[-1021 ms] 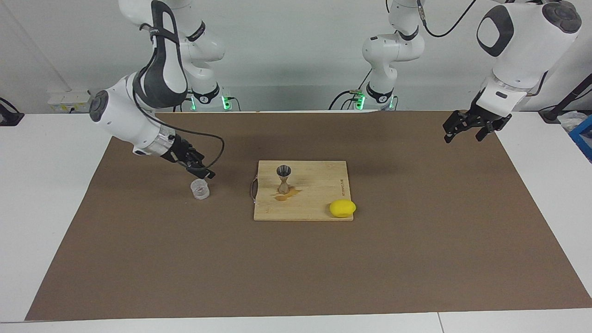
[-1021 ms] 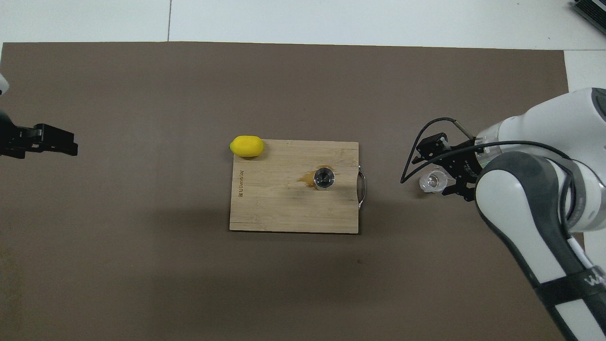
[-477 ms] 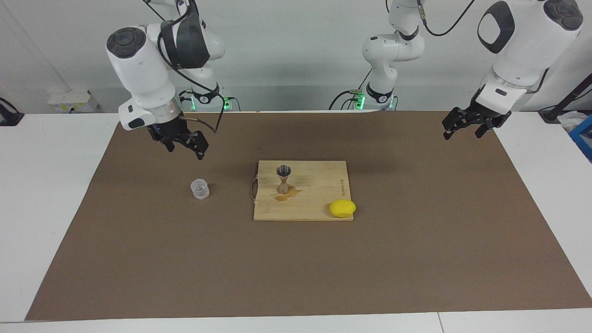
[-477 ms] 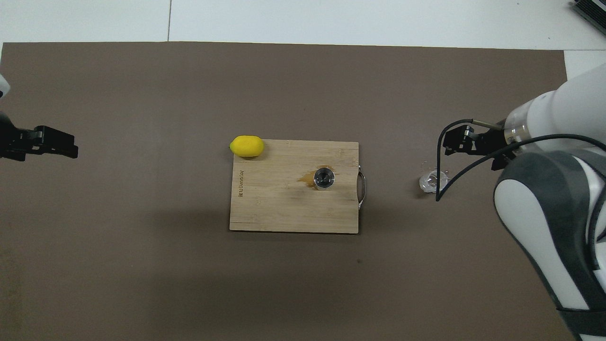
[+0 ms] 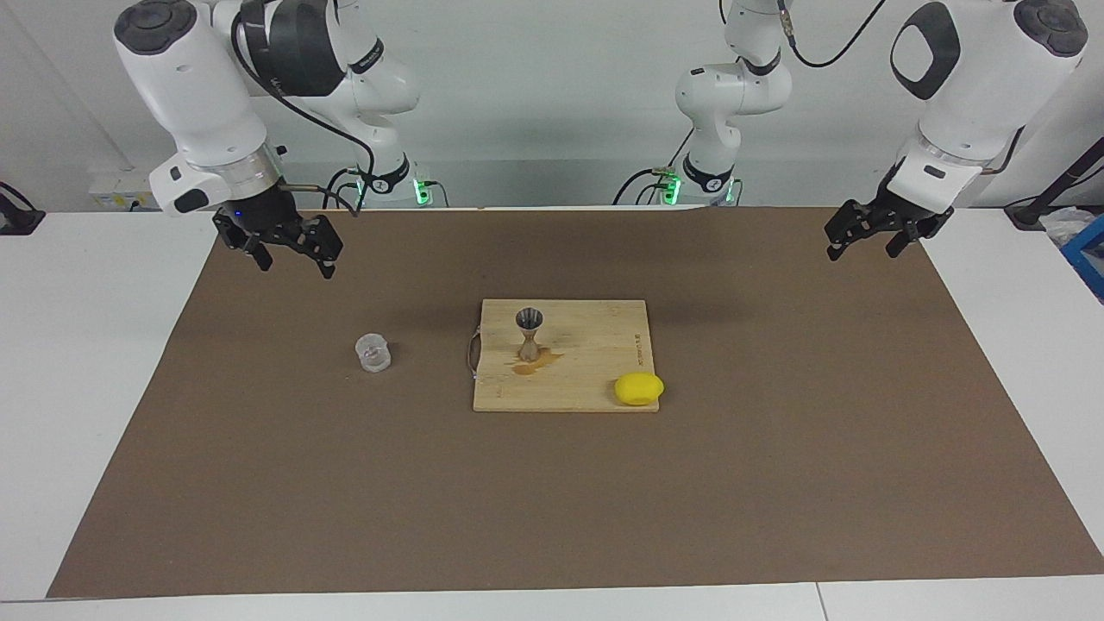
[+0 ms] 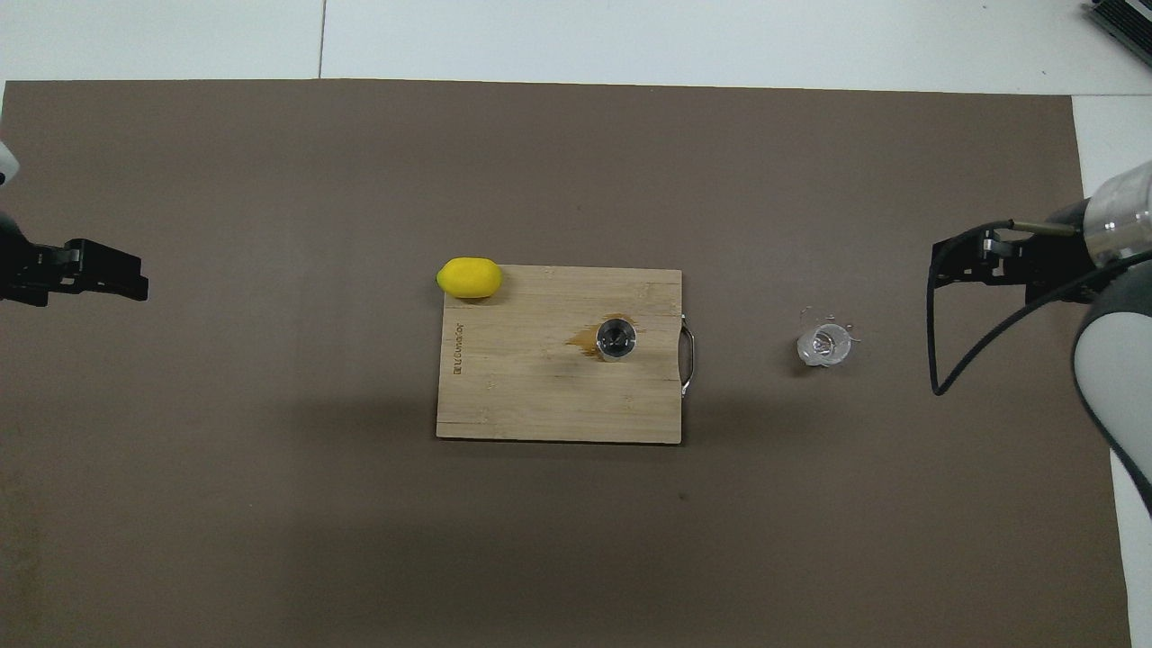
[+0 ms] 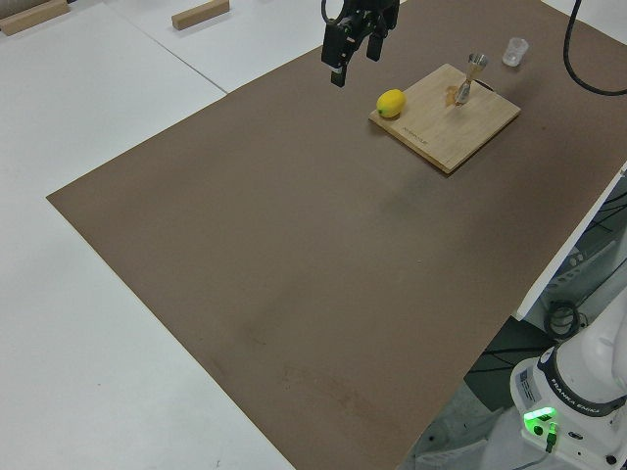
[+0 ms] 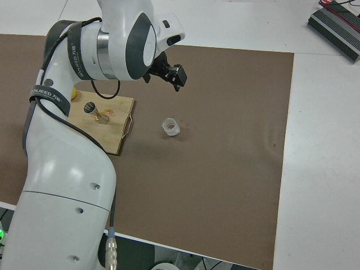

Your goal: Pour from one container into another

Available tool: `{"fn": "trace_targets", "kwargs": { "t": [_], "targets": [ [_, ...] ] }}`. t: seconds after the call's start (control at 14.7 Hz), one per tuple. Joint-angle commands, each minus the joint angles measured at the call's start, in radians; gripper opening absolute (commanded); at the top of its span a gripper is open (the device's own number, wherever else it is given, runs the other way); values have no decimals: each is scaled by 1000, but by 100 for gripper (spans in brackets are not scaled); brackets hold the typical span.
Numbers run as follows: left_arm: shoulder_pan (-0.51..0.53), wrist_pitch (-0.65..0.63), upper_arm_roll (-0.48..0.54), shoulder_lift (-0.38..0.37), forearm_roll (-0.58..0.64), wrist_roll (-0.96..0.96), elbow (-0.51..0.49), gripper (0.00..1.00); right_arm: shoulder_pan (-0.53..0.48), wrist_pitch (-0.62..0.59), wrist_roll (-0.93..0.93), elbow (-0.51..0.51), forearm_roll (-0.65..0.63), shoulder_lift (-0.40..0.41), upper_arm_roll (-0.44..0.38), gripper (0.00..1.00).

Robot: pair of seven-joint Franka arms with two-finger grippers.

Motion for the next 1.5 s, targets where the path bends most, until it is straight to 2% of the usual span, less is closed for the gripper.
{"fn": "trace_targets", "kwargs": {
  "t": [0.0,0.2,0.82,1.43],
  "targets": [
    [-11,-19,7,-7,21,-10,10,100,-14,-58,-31,0,-6,-40,6,100],
    [-11,-19,8,-8,21,-10,10,100,-4,-113,-63,-9,3,-56,11,100],
    [-11,-16,8,-11,21,-10,10,100,19,-60,-65,14,-11,-36,20,99],
    [-10,-14,7,-16,21,-10,8,100,19,-60,-85,3,-18,-42,20,100]
  ]
}}
